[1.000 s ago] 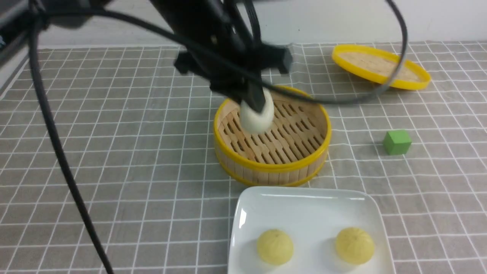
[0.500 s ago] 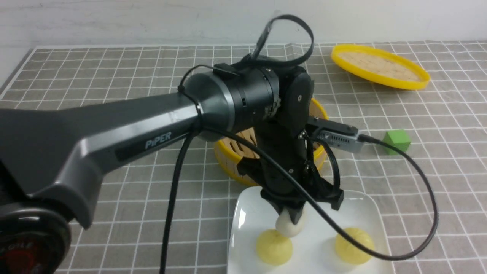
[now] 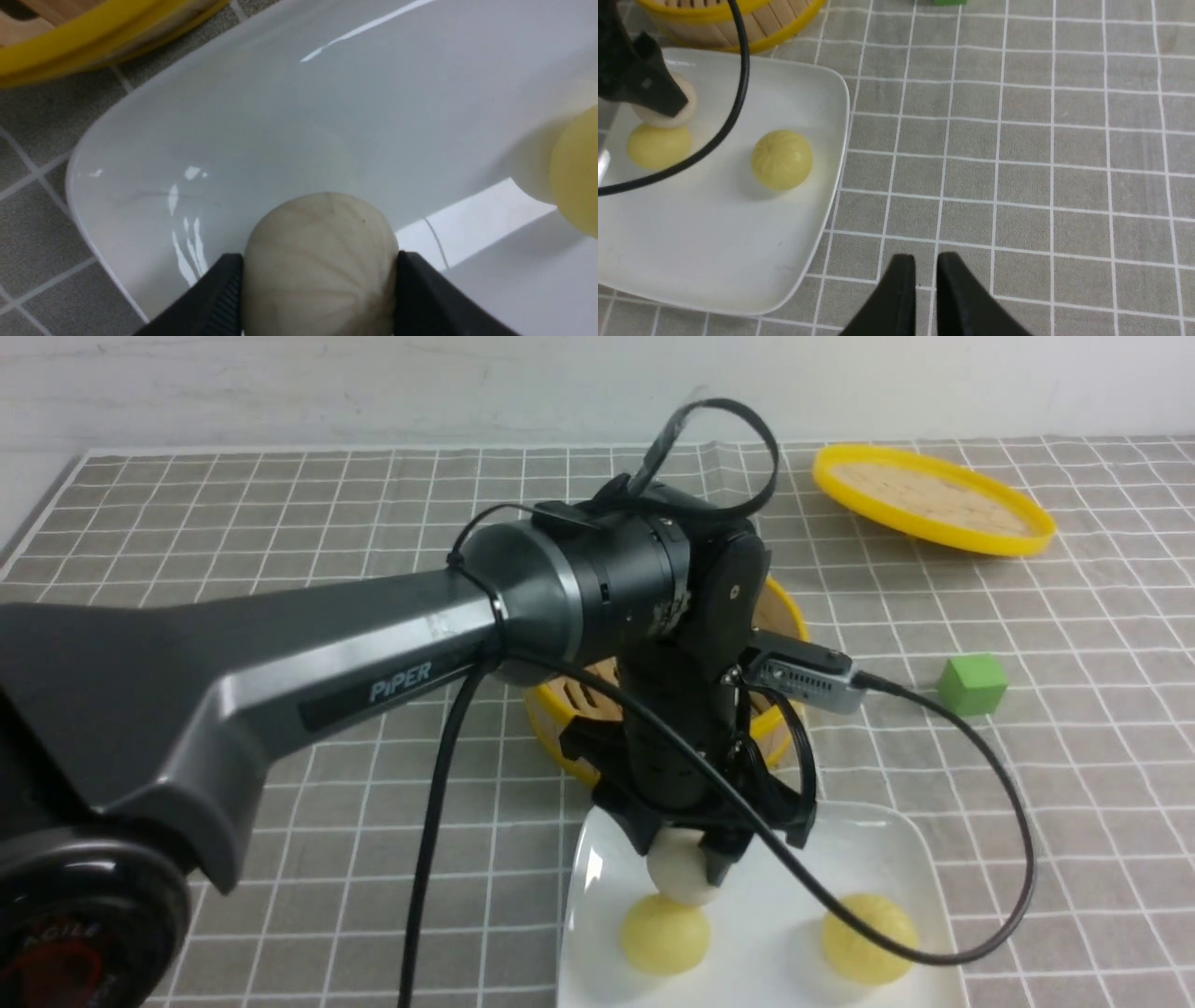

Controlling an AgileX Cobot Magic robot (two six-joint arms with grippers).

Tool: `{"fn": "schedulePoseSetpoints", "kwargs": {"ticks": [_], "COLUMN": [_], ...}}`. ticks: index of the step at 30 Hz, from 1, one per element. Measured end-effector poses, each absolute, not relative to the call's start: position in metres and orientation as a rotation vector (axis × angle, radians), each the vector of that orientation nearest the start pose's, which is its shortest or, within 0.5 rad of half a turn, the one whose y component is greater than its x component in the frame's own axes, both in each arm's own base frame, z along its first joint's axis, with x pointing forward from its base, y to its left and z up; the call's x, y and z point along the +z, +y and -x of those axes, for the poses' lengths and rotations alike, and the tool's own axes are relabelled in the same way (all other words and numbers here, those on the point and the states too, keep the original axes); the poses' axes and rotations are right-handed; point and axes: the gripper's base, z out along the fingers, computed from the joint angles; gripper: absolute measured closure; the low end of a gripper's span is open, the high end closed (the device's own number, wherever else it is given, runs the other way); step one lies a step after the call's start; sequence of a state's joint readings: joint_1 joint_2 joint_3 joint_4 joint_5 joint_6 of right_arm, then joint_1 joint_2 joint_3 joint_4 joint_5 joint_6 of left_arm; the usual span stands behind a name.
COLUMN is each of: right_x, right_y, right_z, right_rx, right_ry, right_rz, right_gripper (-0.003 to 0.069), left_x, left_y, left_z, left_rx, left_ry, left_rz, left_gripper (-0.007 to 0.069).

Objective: Put the steamed buns into the plate on the grey tablecloth.

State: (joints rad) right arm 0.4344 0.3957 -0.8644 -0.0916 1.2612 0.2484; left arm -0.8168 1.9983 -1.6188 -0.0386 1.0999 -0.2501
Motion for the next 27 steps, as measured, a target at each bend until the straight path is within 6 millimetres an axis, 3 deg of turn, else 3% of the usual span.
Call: {"fn": "schedulePoseSetpoints", "kwargs": {"ticks": [11,22,27], "right_x": [0.36,0.36,0.36], "right_y": [-0.018,-0.022,-0.026], "right_z": [0.02,0.022,0.022], "right_rx": [0.338,0.306,0.255], "right_ry": [2.071,2.053,2.041], "right_rz": [0.128,0.114,0.1], "right_gripper": [0.0566,0.0565,0.0597], "left_x": [0.299,0.297,0.319], "left_y": [-0.305,-0.317,-0.308], "left_z": [-0.287,-0.276,-0.27], "left_rx": [-0.23,-0.318,-0.336], "left_ry": [2.751,2.797,2.745], "left_rz": [-0.76,-0.782,-0.774], "left_gripper": [0.0195,0.0195,0.0219]}}
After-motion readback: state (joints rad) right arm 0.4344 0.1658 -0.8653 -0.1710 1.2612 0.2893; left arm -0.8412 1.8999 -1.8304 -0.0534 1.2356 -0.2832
